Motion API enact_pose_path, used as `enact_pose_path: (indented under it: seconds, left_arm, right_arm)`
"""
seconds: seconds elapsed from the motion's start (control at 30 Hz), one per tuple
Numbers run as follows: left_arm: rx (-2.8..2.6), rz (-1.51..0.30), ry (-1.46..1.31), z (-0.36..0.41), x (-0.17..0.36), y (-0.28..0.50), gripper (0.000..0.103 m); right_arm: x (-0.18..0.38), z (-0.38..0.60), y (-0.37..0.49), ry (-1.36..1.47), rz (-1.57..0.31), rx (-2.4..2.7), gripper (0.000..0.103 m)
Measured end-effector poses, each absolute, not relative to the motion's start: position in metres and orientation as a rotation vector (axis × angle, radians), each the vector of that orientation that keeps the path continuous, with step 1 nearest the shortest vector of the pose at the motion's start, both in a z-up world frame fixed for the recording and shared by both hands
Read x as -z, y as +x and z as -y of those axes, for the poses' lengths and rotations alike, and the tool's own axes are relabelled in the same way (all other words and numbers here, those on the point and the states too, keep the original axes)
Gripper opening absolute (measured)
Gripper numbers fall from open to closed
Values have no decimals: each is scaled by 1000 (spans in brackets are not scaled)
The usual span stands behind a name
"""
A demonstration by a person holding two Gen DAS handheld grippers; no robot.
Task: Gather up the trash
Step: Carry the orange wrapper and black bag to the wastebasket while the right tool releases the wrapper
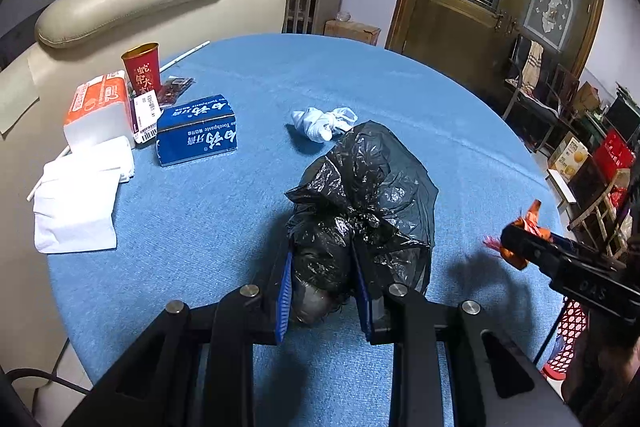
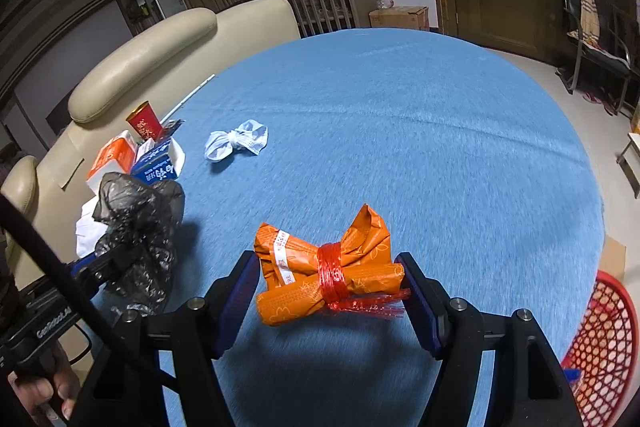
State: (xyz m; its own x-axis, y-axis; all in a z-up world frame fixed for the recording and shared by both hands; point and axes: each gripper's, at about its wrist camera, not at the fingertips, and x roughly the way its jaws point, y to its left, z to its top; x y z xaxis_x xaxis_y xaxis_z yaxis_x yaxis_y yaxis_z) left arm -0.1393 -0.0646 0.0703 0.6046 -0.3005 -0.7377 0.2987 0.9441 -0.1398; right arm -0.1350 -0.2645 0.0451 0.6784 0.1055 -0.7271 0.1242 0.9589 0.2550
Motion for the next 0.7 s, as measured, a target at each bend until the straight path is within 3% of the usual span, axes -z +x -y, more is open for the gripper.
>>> enact_pose_path:
  seconds: [0.7]
  left_arm:
    - [398,-849,46,94,-74,-148,29]
  right_arm:
    - [-49,298,-197,380,-782,100,72]
